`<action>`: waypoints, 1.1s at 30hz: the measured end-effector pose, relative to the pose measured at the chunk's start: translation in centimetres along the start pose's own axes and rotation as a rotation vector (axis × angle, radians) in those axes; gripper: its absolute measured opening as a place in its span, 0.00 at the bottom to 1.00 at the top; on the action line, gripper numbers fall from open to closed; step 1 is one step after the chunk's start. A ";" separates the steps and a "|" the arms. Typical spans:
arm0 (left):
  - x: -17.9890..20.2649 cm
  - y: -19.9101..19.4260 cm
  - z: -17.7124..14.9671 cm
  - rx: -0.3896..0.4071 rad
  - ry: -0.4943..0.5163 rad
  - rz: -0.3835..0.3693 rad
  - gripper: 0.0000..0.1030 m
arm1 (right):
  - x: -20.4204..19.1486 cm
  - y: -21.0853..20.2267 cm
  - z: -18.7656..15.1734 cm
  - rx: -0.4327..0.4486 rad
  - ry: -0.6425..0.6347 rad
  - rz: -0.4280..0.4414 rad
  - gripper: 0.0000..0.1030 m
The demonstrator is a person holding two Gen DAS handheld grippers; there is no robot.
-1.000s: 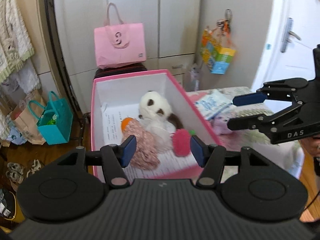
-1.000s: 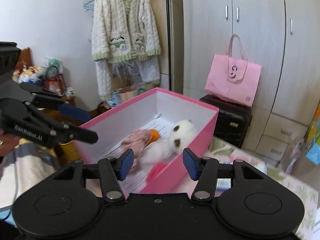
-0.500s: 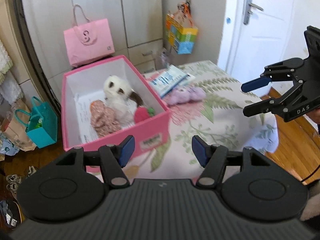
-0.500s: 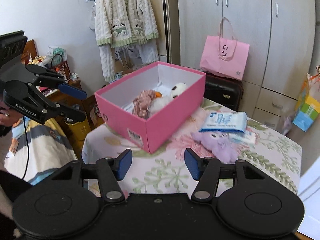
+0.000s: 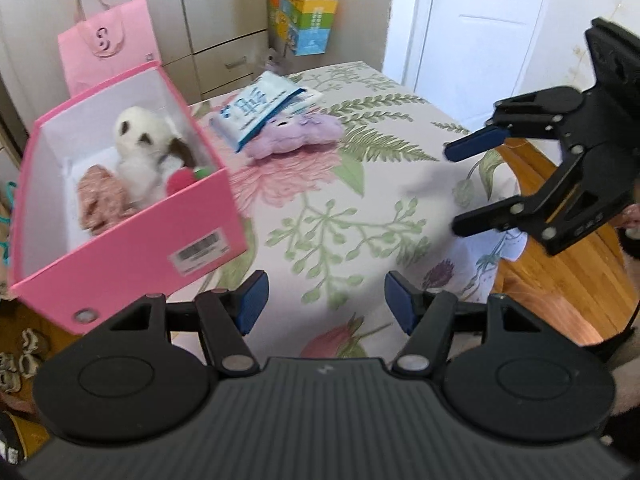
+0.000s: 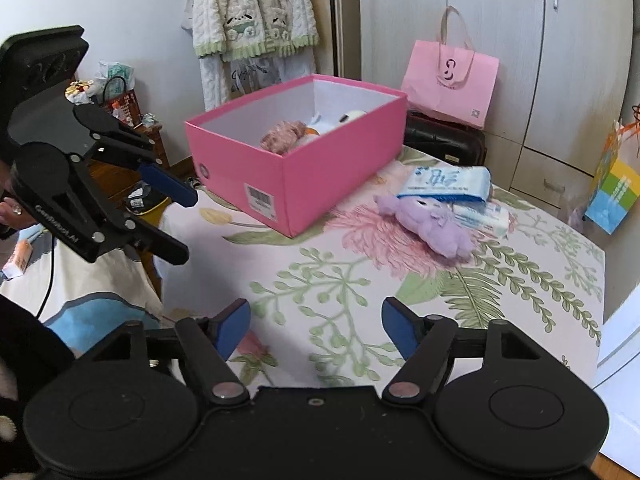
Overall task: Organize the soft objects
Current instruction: 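Move both open grippers from the box toward the lilac plush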
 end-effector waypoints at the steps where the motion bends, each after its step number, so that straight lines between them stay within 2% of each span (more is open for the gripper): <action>1: 0.1 0.7 0.2 0.007 -0.006 -0.005 0.62 | 0.4 0.4 -0.3 0.003 0.000 -0.009 0.75; 4: 0.3 2.3 1.0 0.045 -0.039 0.000 0.62 | 1.8 1.5 -0.9 0.020 0.010 -0.029 0.76; 6: 0.6 3.4 1.7 0.065 -0.049 -0.021 0.65 | 2.7 2.2 -1.1 0.041 0.006 -0.048 0.76; 7: 0.8 4.0 2.1 0.069 -0.049 -0.038 0.70 | 3.1 2.6 -1.2 0.056 -0.013 -0.075 0.76; 9: 1.1 5.1 2.9 0.081 -0.050 -0.045 0.71 | 3.8 3.3 -1.3 0.079 -0.030 -0.118 0.76; 12: 1.1 6.9 4.0 0.092 -0.060 -0.037 0.72 | 4.6 4.7 -1.5 0.065 -0.081 -0.139 0.77; 14: 0.8 7.8 4.7 0.112 -0.087 -0.036 0.76 | 5.3 5.5 -1.7 0.066 -0.102 -0.149 0.77; 19: 0.5 10.1 5.8 0.180 -0.149 -0.040 0.82 | 8.0 7.2 -1.4 0.111 -0.061 -0.105 0.80; 22: -0.4 11.0 6.4 0.258 -0.240 -0.001 0.83 | 9.3 8.3 -0.7 0.137 -0.018 -0.063 0.80; 26: -2.1 12.8 7.4 0.305 -0.360 -0.008 0.83 | 11.2 10.0 1.0 0.165 0.050 -0.010 0.81; 33: -4.1 16.1 8.0 0.338 -0.453 0.102 0.81 | 13.6 13.1 2.7 0.165 0.105 0.032 0.84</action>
Point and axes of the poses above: each gripper's, at about its wrist camera, not at the fingertips, and y roughly the way its jaws point, x to its right, z to its top, the point moved 3 cm from there along y, roughly the way its jaws point, and after that the axes turned 7 degrees about x, right-handed, at the moved point
